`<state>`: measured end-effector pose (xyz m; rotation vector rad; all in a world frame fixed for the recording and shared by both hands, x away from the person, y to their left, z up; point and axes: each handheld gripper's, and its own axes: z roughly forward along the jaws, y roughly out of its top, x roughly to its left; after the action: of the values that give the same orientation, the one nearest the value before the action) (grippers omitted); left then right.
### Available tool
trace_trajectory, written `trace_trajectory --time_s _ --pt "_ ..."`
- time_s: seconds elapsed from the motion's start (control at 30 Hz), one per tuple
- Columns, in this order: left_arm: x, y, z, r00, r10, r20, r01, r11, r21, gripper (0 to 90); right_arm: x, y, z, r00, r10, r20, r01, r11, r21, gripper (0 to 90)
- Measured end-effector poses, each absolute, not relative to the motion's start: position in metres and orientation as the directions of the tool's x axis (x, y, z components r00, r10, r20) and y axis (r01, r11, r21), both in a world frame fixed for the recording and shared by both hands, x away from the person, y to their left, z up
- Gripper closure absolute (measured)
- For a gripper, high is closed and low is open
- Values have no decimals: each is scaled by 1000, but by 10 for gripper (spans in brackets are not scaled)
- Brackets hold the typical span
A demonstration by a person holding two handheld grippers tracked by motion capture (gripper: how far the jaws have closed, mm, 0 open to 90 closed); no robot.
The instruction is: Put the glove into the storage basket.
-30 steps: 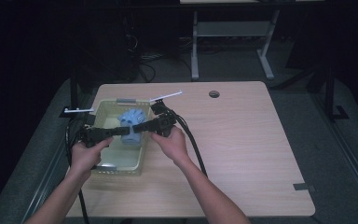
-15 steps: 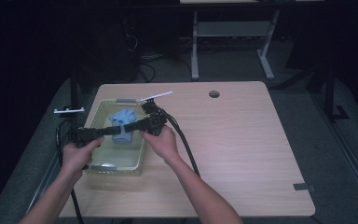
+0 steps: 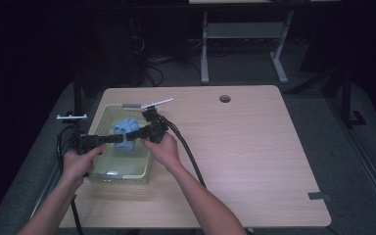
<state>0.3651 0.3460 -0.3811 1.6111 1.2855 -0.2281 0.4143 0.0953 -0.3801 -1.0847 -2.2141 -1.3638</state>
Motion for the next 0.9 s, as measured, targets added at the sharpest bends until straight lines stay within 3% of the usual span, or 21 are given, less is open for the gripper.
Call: trace_trajectory --time_s 0.4,0.9 --pt "376 340 -394 338 705 -623 856 44 515 744 425 109 -405 -623 488 612 777 295 556 782" --pt "377 333 -400 340 767 -545 864 -26 503 746 424 118 -410 -648 532 544 758 380 531 779"
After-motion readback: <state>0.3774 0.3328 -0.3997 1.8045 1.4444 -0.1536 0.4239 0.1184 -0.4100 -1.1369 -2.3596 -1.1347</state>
